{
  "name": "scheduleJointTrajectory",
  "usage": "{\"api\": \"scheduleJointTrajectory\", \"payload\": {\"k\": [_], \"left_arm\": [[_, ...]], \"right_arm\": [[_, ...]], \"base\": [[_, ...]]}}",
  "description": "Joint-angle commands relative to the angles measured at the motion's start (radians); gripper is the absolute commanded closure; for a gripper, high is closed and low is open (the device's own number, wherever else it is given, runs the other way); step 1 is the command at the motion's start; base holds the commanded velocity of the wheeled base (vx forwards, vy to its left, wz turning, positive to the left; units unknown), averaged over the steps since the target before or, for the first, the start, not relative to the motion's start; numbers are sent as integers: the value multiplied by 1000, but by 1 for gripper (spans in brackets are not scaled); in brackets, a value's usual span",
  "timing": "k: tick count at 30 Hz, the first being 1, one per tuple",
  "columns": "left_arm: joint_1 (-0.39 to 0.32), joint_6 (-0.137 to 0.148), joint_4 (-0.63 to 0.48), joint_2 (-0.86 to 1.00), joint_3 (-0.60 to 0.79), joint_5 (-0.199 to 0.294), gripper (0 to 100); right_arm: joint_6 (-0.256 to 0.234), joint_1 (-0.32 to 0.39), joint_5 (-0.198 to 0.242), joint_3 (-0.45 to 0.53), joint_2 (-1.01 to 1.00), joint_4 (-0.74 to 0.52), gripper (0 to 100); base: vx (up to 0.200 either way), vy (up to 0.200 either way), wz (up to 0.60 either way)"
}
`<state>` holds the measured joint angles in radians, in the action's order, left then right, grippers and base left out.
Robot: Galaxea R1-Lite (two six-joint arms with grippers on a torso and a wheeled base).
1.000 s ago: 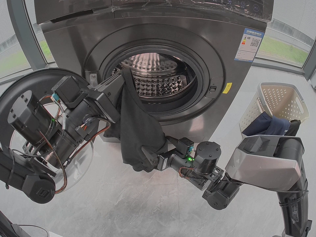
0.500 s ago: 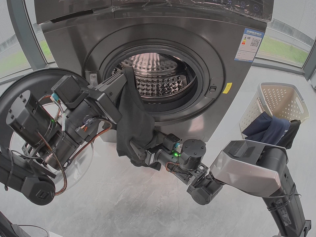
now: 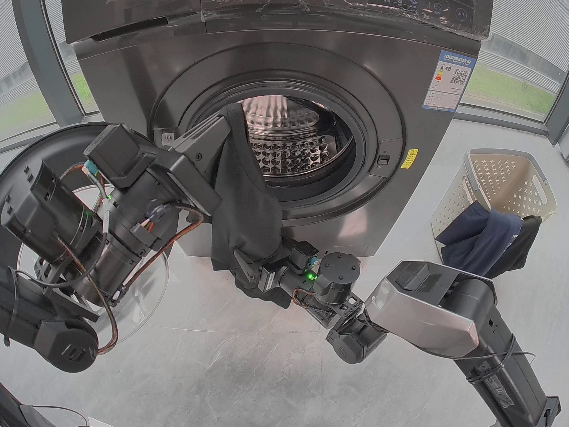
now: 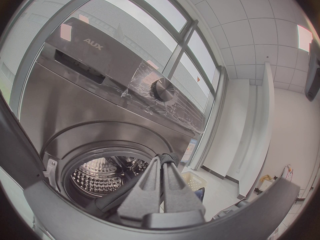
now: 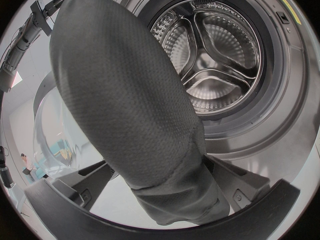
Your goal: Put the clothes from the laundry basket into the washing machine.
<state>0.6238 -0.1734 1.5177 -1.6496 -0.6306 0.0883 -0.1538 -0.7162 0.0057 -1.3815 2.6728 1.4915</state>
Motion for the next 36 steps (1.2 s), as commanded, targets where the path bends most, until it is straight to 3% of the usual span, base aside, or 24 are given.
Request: {"api": "scheduleJointTrajectory", "payload": {"k": [1,4,5,9,19,26,30,32,34,36], "left_arm": [[37,0,9,5,11,1,100],[53,0,21,5,29,5,100],[54,0,22,5,31,5,100],[80,-3,32,8,43,31,100],[48,-8,29,5,32,24,100],[-85,-6,22,-32,35,31,100],[-113,3,32,-65,48,42,100],[-139,6,32,-76,120,119,100],[-164,6,30,-82,158,151,100],[-168,8,30,-115,174,151,100]], "right_arm": [[-9,0,-1,-45,30,0,0],[-12,1,-6,-45,30,-2,0],[-12,1,-6,-45,30,-2,100],[-21,3,-16,-60,30,0,100],[-21,20,-18,-42,1,13,100],[-20,92,-46,182,-191,30,100],[-15,116,-44,302,-277,41,100],[-9,133,-44,406,-364,47,100],[-10,139,-44,423,-404,46,100],[-13,141,-46,420,-427,39,100]], "base": [[0,0,0],[0,0,0],[0,0,0],[0,0,0],[0,0,0],[0,0,0],[0,0,0],[0,0,0],[0,0,0],[0,0,0]]}}
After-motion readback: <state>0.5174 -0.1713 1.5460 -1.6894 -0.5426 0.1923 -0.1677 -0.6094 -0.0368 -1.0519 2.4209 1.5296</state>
